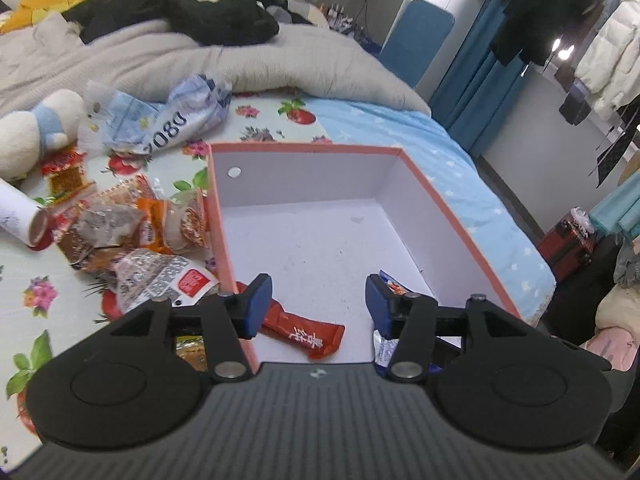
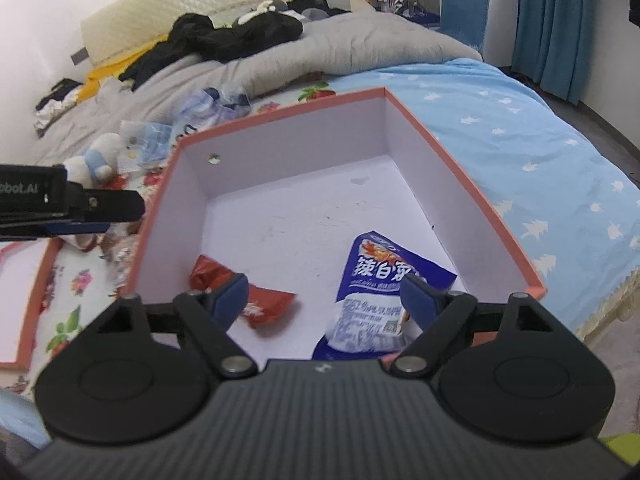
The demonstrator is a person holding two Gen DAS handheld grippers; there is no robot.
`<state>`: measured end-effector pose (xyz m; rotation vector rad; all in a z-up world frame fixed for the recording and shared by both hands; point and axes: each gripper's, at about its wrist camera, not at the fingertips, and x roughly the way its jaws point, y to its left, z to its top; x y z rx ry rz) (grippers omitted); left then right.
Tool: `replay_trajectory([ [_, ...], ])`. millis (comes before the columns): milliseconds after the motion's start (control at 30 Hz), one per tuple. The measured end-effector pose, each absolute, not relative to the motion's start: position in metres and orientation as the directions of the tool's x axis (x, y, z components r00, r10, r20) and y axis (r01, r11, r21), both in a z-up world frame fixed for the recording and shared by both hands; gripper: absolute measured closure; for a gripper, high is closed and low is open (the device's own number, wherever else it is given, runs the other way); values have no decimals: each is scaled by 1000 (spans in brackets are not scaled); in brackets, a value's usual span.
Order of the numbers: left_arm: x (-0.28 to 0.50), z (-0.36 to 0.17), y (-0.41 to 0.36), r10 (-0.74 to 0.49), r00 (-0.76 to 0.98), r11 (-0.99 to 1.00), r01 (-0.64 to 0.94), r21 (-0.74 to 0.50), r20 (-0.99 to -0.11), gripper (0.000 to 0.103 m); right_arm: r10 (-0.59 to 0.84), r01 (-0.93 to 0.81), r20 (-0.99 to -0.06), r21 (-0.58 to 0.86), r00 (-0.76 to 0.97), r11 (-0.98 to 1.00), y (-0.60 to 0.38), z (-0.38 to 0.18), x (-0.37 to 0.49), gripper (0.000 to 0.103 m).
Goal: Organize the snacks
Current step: 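Open both tools to drop the snacks into the deep pink box, then move both tools back toward the snack pile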
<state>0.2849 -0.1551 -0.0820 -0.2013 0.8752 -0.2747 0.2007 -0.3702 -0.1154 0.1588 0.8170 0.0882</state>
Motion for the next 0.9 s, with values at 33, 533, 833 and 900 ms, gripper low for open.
replay_trajectory([
  [33,278,-78,-153,-319,615,946,156,-285,-721,45,142,-19,-713,178,687,984,-369,-112,195,19],
  [533,174,-21,-118,-316,703,947,193,-257,-638,45,147,-30,-616,197,774,980,-345,-62,113,19],
  [833,115,-17,-80,-284,730,951,135,-277,-621,43,170,-58,-593,203,787,977,-324,-54,75,19],
  [900,103,-16,-71,-272,739,955,127,-270,-616,43,179,-73,-590,199,787,977,-318,-54,68,19],
])
